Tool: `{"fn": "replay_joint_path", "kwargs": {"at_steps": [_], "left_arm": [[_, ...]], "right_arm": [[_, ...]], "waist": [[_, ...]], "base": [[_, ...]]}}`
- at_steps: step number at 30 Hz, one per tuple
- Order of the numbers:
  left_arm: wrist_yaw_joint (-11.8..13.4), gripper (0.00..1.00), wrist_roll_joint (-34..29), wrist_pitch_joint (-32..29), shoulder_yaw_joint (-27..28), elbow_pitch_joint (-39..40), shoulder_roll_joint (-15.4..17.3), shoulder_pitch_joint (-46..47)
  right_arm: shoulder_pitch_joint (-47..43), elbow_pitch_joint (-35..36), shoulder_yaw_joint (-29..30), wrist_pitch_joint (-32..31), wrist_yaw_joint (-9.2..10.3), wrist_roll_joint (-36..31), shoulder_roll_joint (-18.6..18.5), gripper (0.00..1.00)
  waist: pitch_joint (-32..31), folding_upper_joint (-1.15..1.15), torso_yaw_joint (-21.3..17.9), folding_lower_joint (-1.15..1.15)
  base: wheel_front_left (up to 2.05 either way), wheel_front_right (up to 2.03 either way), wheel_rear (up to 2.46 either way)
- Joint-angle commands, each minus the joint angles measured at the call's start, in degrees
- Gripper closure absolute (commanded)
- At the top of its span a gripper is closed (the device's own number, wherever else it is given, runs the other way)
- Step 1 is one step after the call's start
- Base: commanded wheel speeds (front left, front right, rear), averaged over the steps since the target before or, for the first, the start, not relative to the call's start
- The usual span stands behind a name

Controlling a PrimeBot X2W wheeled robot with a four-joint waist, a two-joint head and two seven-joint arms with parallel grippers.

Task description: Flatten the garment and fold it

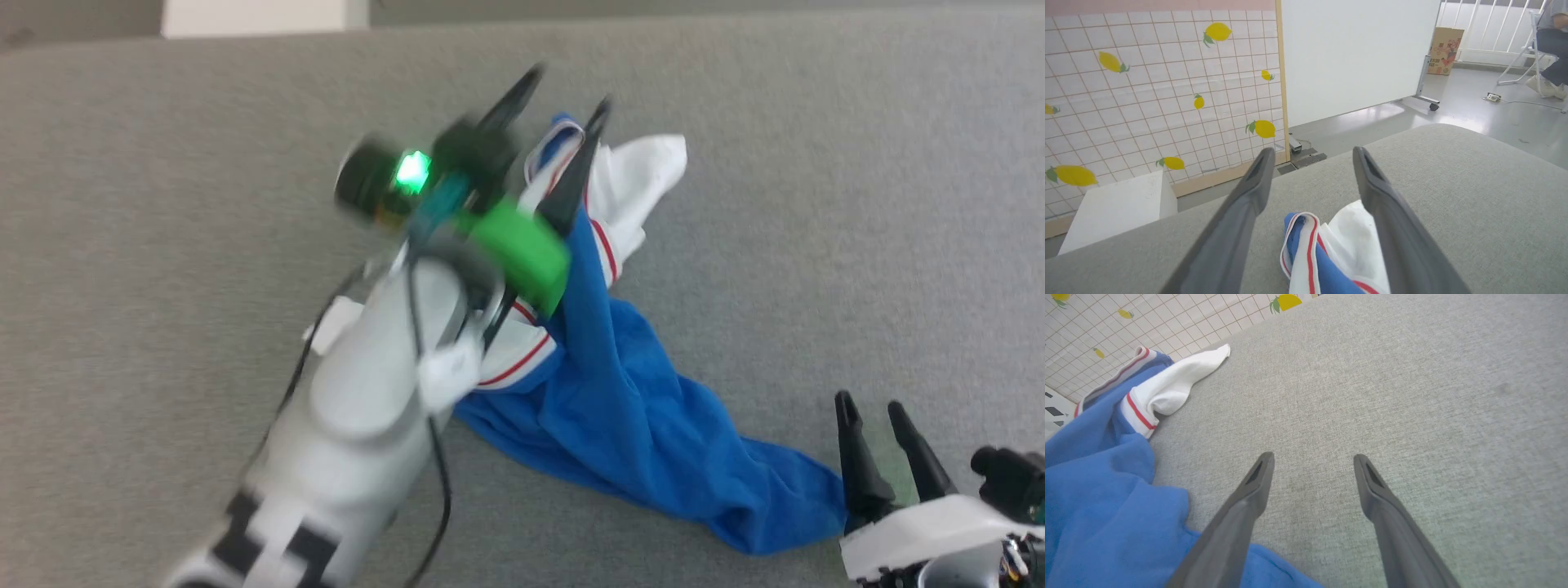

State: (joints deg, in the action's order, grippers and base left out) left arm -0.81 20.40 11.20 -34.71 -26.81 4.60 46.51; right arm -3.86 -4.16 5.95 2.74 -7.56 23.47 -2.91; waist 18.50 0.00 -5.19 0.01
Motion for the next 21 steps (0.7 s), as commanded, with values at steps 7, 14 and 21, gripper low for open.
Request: {"fn": "replay_joint_path", "kwargs": {"at_steps": [7, 14, 21], "left_arm": [[9.15, 0.0, 4.4, 2.57, 6.42, 16.05, 5.24, -21.81], [15.97, 0.0, 3.2, 3.77, 16.7, 31.58, 5.22, -44.98], [14.5, 0.0, -1.43, 3.78, 19.93, 33.14, 4.04, -53.08]], "right_arm": [[-3.34, 0.86, 0.33, -0.62, 0.08, 0.46, 0.03, 0.0], [-4.95, 1.33, 0.67, -0.4, 0.08, 0.88, 0.03, 0.0], [-5.43, 2.15, 0.97, -0.84, 0.08, 0.28, 0.03, 0.0]], "waist": [[-8.37, 0.0, 4.28, -0.01], [-9.94, 0.0, 4.87, -0.01], [-10.9, 0.0, 6.32, -0.01]], "base": [[0.0, 0.0, 0.0], [0.0, 0.0, 0.0], [0.0, 0.0, 0.0]]}}
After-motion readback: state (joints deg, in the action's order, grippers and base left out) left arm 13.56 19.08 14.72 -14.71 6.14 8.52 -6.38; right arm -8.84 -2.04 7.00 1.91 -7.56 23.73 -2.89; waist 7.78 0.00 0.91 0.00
